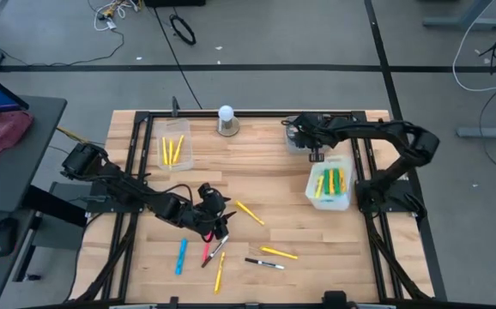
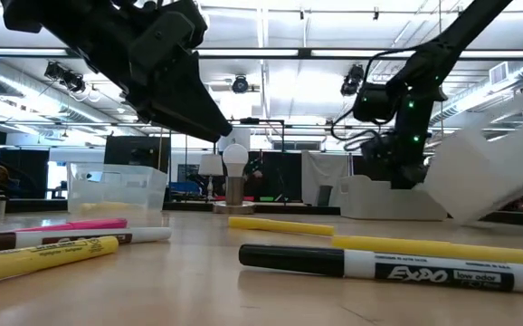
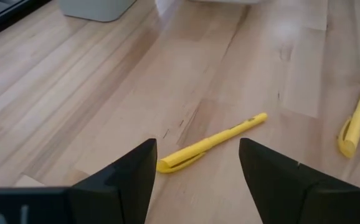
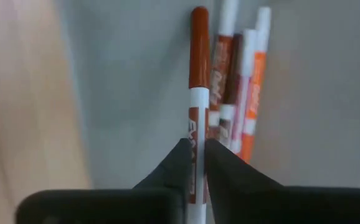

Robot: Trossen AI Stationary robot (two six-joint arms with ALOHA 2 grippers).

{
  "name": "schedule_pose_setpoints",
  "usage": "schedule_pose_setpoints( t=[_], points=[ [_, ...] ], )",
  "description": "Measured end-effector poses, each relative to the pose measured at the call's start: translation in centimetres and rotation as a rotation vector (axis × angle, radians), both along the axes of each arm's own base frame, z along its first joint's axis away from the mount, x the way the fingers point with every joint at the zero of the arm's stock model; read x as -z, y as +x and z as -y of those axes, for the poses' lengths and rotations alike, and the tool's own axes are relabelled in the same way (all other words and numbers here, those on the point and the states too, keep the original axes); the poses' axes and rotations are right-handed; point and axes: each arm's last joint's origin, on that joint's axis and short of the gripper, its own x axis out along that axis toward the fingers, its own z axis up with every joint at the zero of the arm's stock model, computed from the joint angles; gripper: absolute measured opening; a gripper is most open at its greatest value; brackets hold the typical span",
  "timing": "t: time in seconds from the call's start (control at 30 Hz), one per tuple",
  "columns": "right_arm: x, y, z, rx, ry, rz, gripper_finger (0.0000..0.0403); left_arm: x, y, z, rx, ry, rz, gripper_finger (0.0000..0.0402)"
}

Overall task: Pick & Place Markers
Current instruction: Put the light brown marker pen into the gray bin, then adjust the white bin

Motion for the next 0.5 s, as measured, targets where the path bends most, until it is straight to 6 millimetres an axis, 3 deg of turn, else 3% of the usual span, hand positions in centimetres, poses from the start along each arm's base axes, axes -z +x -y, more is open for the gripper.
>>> schedule_pose_setpoints(
  t=[0.33, 0.5],
  points=[
    [-2.9, -0.4, -0.1, 0.046, -0.123, 0.092, 0.0161, 0.0, 0.0, 0.0, 0.0, 0.0, 0.0, 0.0234],
    [-5.1, -0.8, -1.2, 0.09, -0.174, 0.2, 0.0202, 0.0, 0.0, 0.0, 0.0, 0.0, 0.0, 0.0234]
  ],
)
